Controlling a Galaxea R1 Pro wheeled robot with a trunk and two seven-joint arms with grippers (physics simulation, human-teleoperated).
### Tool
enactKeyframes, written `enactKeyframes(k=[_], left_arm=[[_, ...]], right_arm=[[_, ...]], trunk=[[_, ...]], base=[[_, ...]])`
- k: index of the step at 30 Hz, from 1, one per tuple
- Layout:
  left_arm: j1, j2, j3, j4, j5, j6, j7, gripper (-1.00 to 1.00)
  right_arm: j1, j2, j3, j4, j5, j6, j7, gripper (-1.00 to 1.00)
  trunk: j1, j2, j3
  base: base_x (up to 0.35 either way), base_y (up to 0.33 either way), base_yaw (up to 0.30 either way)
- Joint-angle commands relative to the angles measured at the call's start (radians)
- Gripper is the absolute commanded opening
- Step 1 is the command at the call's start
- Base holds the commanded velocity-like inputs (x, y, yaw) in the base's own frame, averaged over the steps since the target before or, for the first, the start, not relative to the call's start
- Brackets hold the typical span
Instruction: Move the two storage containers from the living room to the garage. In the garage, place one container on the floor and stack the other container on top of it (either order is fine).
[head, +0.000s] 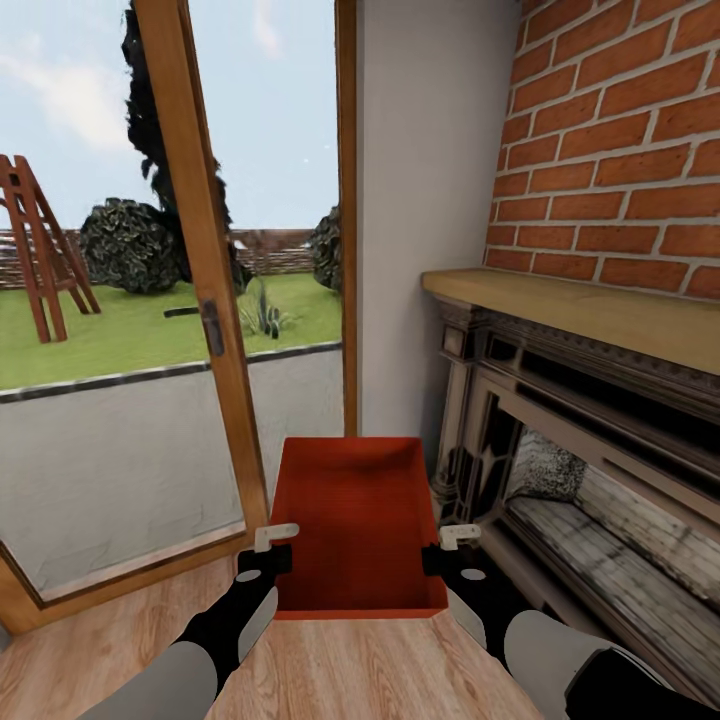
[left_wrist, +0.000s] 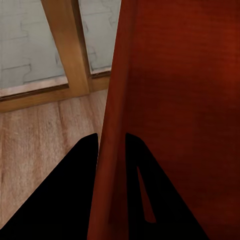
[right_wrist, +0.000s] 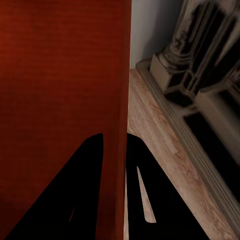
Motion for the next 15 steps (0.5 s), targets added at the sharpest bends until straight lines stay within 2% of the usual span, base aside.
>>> enactKeyframes(k=[1,4,7,15], left_arm=[[-0.001,-0.001,0.001,-0.004,-0.014,-0.033,0.012,-1.00],[-0.001,-0.001,0.001,-0.004,-0.013,-0.033,0.012,-1.00],[-0.001,-0.001,0.002,-0.004,-0.013,-0.033,0.012,-1.00],[-0.001,-0.001,0.005,-0.004,-0.012,-0.033,0.012,-1.00]], right_arm=[[-0.001,0.013,-0.008,0.005,-0.021,-0.006,-0.030,-1.00],[-0.001,0.013,-0.008,0.005,-0.021,-0.004,-0.030,-1.00],[-0.001,0.013,-0.008,0.005,-0.022,-0.004,-0.030,-1.00],[-0.001,0.013,-0.009,0.005,-0.021,-0.006,-0.029,-1.00]], trunk=[[0.001,-0.002,-0.002],[0.001,-0.002,-0.002],[0.001,-0.002,-0.002],[0.001,-0.002,-0.002]], base=[[0.000,0.000,0.000],[-0.030,0.000,0.000],[-0.172,0.000,0.000],[-0.324,0.000,0.000]])
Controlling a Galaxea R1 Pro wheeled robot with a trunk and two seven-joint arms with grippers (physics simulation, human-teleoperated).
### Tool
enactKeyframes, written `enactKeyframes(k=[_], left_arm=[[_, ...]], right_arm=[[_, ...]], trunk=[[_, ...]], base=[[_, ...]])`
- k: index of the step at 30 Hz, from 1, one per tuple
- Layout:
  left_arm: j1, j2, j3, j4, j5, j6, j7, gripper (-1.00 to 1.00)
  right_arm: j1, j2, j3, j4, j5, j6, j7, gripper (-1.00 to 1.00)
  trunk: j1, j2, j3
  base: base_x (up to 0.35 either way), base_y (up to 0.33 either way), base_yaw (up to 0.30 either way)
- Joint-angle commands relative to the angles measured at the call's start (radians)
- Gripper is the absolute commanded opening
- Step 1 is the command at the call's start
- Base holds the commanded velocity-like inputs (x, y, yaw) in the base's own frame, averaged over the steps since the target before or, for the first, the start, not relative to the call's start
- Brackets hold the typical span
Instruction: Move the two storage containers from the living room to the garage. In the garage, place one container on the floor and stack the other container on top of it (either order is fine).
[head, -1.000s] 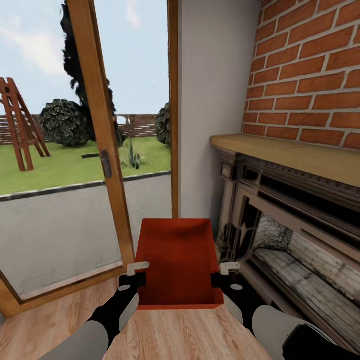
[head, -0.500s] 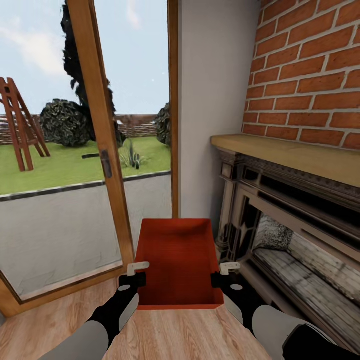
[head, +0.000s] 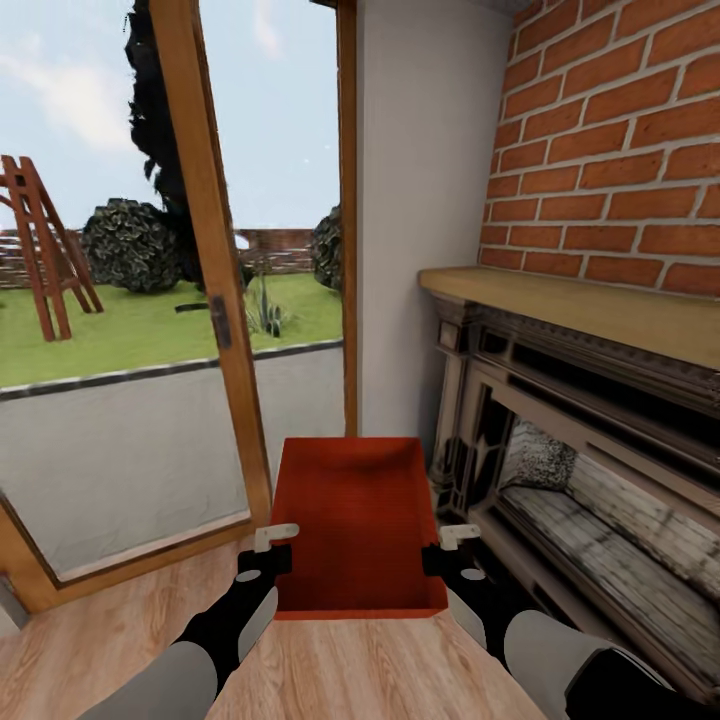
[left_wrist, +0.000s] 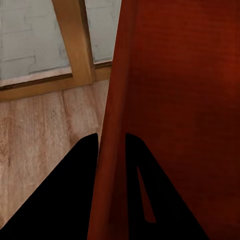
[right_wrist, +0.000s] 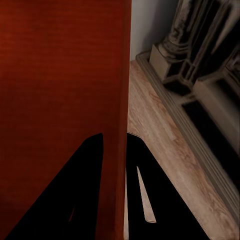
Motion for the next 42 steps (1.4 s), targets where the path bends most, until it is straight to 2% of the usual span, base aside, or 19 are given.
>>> enactKeyframes(k=[1,8,28,42], left_arm=[[-0.001,-0.001,0.004,-0.004,-0.014,-0.034,0.012,-1.00],[-0.001,-0.001,0.004,-0.004,-0.014,-0.034,0.012,-1.00],[-0.001,-0.001,0.004,-0.005,-0.014,-0.034,0.012,-1.00],[-0.001,0.000,0.004,-0.006,-0.014,-0.034,0.012,-1.00]], right_arm=[[-0.001,0.013,-0.010,0.005,-0.021,-0.007,-0.028,-1.00],[-0.001,0.013,-0.010,0.005,-0.021,-0.007,-0.029,-1.00],[-0.001,0.013,-0.009,0.005,-0.023,-0.007,-0.034,-1.00],[-0.001,0.013,-0.010,0.005,-0.023,-0.006,-0.034,-1.00]], trunk=[[0.000,-0.002,-0.002],[0.000,-0.002,0.001],[0.000,-0.002,0.031],[0.000,-0.002,0.053]], base=[[-0.336,0.000,0.000],[-0.336,0.000,0.000],[-0.326,0.000,0.000],[-0.055,0.000,-0.020]])
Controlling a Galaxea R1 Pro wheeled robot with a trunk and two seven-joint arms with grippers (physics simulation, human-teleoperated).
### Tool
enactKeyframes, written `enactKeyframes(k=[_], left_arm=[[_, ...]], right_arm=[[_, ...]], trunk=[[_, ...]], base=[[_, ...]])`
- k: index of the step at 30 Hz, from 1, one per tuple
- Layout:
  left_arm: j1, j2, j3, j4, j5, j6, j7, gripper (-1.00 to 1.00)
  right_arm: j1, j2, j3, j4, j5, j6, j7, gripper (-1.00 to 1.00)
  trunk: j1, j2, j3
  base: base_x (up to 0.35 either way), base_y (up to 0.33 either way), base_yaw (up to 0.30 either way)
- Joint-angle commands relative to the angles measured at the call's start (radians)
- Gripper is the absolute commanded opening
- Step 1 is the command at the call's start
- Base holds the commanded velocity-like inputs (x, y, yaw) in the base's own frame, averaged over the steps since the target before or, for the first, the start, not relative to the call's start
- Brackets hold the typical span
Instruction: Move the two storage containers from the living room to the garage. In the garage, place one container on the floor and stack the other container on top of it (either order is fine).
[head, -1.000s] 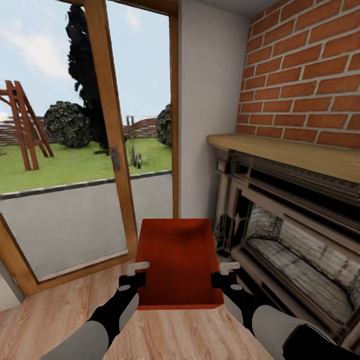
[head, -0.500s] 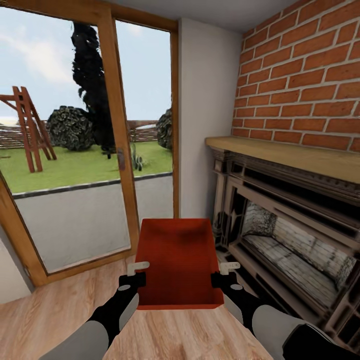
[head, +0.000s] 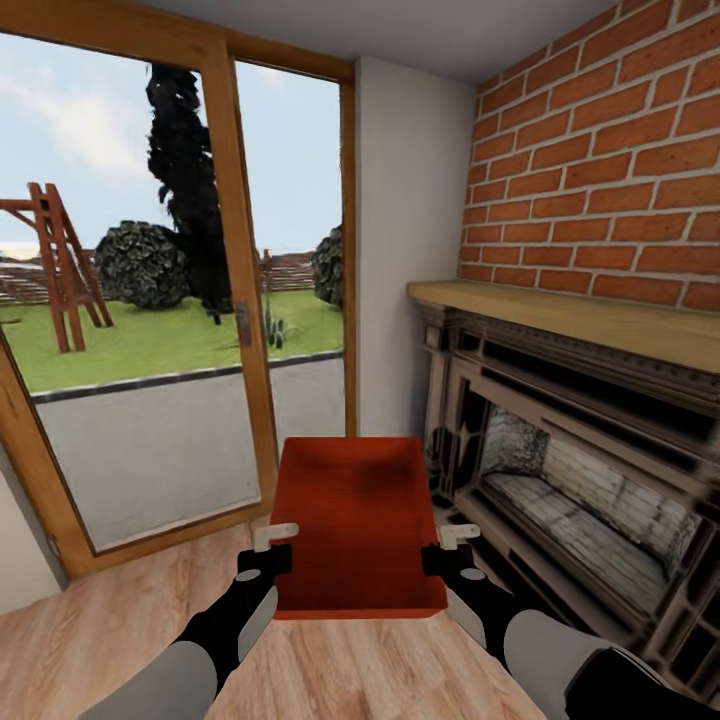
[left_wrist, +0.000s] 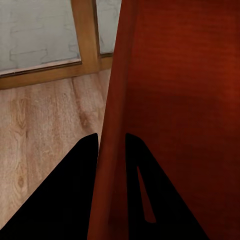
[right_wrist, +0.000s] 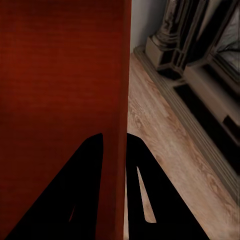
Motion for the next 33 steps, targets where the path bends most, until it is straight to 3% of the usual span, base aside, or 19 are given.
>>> enactKeyframes(k=[1,15,33], left_arm=[[0.000,-0.001,0.004,-0.004,-0.013,-0.035,0.013,-1.00],[0.000,-0.002,0.004,-0.004,-0.013,-0.035,0.013,-1.00],[0.000,-0.001,0.004,-0.003,-0.014,-0.035,0.013,-1.00]], right_arm=[[0.000,0.012,-0.011,0.005,-0.021,-0.007,-0.033,-1.00],[0.000,0.013,-0.010,0.005,-0.023,-0.006,-0.032,-1.00],[0.000,0.012,-0.011,0.005,-0.022,-0.005,-0.032,-1.00]], trunk=[[0.000,-0.001,0.001],[0.000,-0.001,0.007],[0.000,-0.001,0.007]], base=[[0.000,0.000,-0.133],[0.000,0.000,-0.071],[0.000,0.000,-0.274]])
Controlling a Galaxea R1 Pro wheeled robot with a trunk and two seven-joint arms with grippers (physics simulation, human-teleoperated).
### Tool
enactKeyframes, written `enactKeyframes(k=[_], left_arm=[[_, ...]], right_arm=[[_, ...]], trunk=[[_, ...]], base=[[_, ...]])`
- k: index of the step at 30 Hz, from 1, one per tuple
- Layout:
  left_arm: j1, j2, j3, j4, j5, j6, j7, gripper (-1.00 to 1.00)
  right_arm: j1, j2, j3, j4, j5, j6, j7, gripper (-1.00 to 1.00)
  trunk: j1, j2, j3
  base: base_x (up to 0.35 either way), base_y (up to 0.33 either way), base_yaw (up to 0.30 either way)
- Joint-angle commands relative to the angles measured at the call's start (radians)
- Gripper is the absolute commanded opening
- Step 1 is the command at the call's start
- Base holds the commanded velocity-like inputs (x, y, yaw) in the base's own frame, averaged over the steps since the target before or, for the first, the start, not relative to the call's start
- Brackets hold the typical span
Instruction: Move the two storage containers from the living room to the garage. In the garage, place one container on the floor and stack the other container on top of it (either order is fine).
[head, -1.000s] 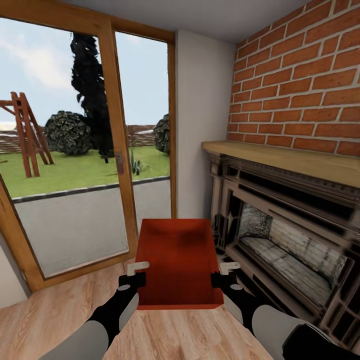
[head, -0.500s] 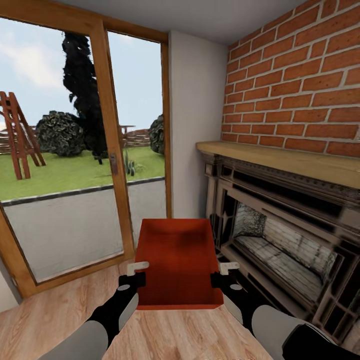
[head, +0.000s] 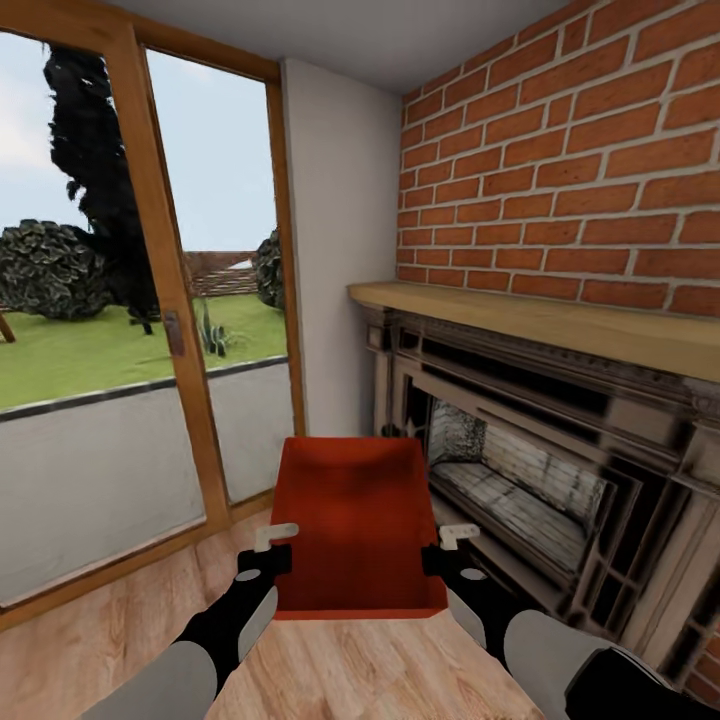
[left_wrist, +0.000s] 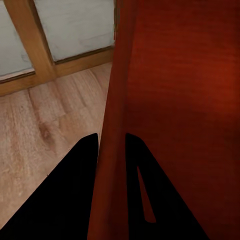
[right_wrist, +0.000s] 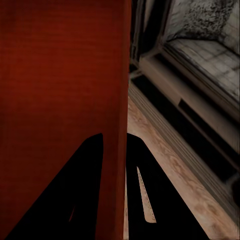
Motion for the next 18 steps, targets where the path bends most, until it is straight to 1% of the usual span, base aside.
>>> enactKeyframes(k=[1,18], left_arm=[[0.000,-0.001,0.003,-0.004,-0.013,-0.036,0.014,-1.00],[0.000,0.000,0.002,-0.004,-0.014,-0.036,0.014,-1.00]], right_arm=[[0.000,0.012,-0.013,0.005,-0.021,-0.007,-0.031,-1.00],[0.000,0.012,-0.013,0.006,-0.022,-0.007,-0.032,-1.00]], trunk=[[0.000,-0.001,0.000],[0.000,-0.001,0.000]], base=[[0.000,0.000,-0.289],[0.000,0.000,-0.288]])
